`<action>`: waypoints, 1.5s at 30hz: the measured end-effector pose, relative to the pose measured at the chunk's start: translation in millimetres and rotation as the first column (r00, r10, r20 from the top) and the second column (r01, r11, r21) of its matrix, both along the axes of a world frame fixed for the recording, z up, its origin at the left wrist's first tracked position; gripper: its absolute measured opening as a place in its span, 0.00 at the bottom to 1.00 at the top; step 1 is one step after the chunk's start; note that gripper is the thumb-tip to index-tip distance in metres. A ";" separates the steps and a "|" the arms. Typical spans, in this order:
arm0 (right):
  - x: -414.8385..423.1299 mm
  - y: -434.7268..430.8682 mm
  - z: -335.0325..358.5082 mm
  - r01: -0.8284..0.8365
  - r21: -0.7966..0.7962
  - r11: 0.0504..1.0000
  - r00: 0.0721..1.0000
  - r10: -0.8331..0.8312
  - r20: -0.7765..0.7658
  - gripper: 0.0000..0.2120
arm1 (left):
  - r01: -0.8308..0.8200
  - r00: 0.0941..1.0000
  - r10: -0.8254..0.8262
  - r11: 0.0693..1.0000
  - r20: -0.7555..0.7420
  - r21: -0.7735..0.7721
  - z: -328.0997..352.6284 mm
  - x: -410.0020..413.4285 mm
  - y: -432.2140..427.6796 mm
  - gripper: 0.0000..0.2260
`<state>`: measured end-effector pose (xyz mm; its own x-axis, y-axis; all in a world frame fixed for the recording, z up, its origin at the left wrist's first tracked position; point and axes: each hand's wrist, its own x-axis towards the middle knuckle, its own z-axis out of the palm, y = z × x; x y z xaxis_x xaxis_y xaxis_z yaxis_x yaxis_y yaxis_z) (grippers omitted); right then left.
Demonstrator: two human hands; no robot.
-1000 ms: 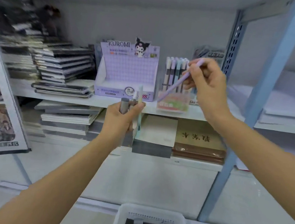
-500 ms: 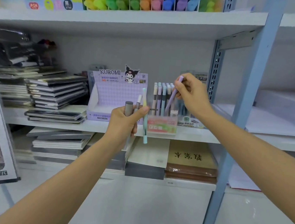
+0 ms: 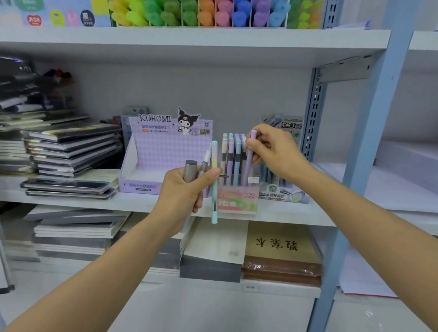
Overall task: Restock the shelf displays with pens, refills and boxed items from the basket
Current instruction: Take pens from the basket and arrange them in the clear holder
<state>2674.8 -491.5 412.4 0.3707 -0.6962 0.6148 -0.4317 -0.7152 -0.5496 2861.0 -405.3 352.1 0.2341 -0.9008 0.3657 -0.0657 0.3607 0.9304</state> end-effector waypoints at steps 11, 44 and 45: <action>9.3 0.3 -16.2 0.128 -0.222 0.967 0.992 -0.121 0.046 0.06 | 0.026 1.000 -0.026 1.000 0.013 0.012 0.3 -6.1 -3.6 0.16; -24.8 68.0 -47.4 -0.485 0.472 0.736 0.869 0.466 0.165 0.07 | -0.096 0.955 0.091 0.995 -0.283 -0.004 18.0 -12.0 29.0 0.14; -22.1 68.3 -43.6 -0.461 0.436 0.773 0.884 0.444 0.148 0.09 | -0.082 0.970 0.075 0.996 -0.233 -0.021 17.3 -12.9 29.4 0.13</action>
<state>2652.7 -423.3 368.7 0.6972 -0.6525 0.2970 -0.0955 -0.4951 -0.8636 2848.2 -375.9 369.3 0.3853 -0.8653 0.3205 0.1208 0.3916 0.9122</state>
